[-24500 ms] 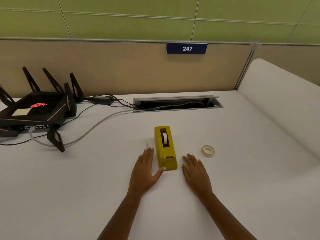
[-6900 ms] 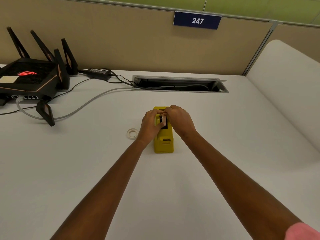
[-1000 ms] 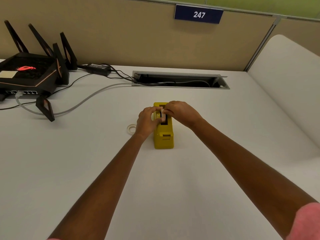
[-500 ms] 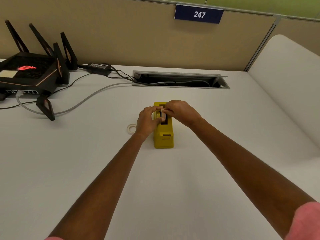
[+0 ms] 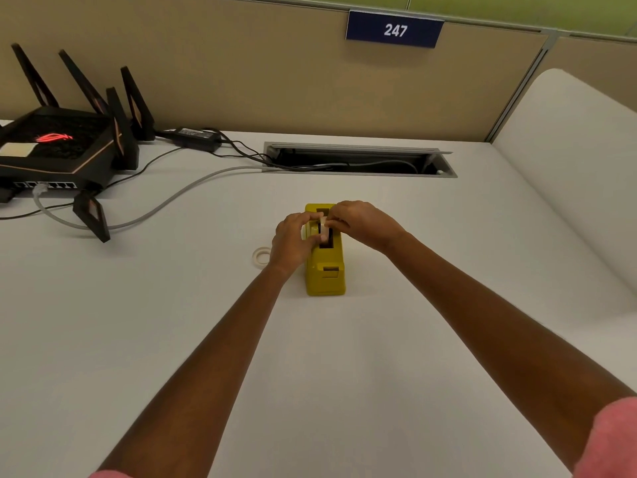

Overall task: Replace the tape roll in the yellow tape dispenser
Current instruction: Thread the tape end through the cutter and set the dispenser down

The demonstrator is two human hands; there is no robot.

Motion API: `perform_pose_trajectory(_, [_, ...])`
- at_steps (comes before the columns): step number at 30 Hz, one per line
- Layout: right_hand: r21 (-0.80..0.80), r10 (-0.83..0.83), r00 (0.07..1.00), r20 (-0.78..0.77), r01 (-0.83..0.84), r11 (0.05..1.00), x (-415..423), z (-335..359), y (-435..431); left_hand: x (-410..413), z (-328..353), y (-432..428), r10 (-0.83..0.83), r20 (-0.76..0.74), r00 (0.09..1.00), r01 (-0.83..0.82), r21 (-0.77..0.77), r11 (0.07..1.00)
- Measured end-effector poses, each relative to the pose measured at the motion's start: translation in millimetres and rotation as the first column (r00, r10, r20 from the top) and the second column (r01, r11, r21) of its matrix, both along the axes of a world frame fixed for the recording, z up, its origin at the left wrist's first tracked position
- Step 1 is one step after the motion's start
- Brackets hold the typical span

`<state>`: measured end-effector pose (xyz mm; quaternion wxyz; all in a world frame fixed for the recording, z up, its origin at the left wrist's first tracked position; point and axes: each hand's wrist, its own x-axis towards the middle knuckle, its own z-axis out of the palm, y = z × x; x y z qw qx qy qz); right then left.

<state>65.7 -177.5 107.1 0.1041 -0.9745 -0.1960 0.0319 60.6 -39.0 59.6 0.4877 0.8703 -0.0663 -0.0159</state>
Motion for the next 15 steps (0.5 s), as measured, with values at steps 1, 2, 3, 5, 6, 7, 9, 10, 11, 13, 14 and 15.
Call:
perform_pose_trajectory(1, [-0.003,0.002,1.000,-0.003,-0.002,1.000,0.5,0.0,0.0,-0.1,-0.1,0.0,0.004,-0.002,1.000,-0.004,-0.001,1.000])
perform_pose_trajectory(2, [-0.005,0.002,1.000,-0.003,-0.002,1.000,0.8,-0.3,0.4,-0.2,-0.1,0.1,0.006,-0.004,1.000,-0.006,-0.001,1.000])
perform_pose_trajectory(3, [-0.006,0.000,1.000,-0.001,0.000,1.000,1.2,-0.8,0.9,-0.3,0.0,0.1,0.008,-0.004,1.000,-0.008,0.000,1.000])
perform_pose_trajectory(5, [-0.006,-0.006,1.000,0.004,0.006,1.000,1.3,-1.3,1.5,-0.4,0.1,0.3,0.008,-0.002,1.000,-0.008,0.008,1.000])
perform_pose_trajectory(6, [-0.007,-0.005,1.000,0.008,0.005,1.000,1.1,-1.2,1.6,-0.3,0.1,0.0,0.008,-0.002,1.000,-0.008,0.011,1.000])
perform_pose_trajectory(7, [-0.007,-0.004,1.000,0.011,0.005,1.000,0.9,-0.8,1.6,-0.4,0.1,-0.1,0.007,-0.001,1.000,-0.007,0.011,1.000])
perform_pose_trajectory(9, [-0.008,-0.003,1.000,0.015,0.003,1.000,-0.1,0.4,1.6,-0.8,-0.2,-0.5,0.005,0.001,1.000,-0.005,0.009,1.000])
perform_pose_trajectory(10, [-0.007,-0.001,1.000,0.019,0.002,1.000,-0.6,0.7,1.5,-0.9,-0.4,-0.5,0.005,0.000,1.000,-0.005,0.009,1.000])
perform_pose_trajectory(11, [-0.007,0.000,1.000,0.024,0.000,1.000,-1.2,0.6,1.6,-0.8,-0.5,-0.3,0.006,0.000,1.000,-0.006,0.009,1.000])
perform_pose_trajectory(13, [-0.010,0.002,0.999,0.035,-0.002,1.000,-2.5,-0.3,1.9,-0.5,-0.2,-0.2,0.007,-0.003,1.000,-0.007,0.007,1.000])
perform_pose_trajectory(14, [-0.012,0.003,0.999,0.041,-0.003,1.000,-3.3,-1.0,1.9,-0.2,0.1,-0.2,0.006,-0.003,1.000,-0.006,0.005,1.000])
perform_pose_trajectory(15, [-0.015,0.004,0.999,0.051,-0.003,1.000,-4.0,-1.7,1.9,0.2,0.5,-0.5,0.003,-0.001,1.000,-0.003,0.003,1.000])
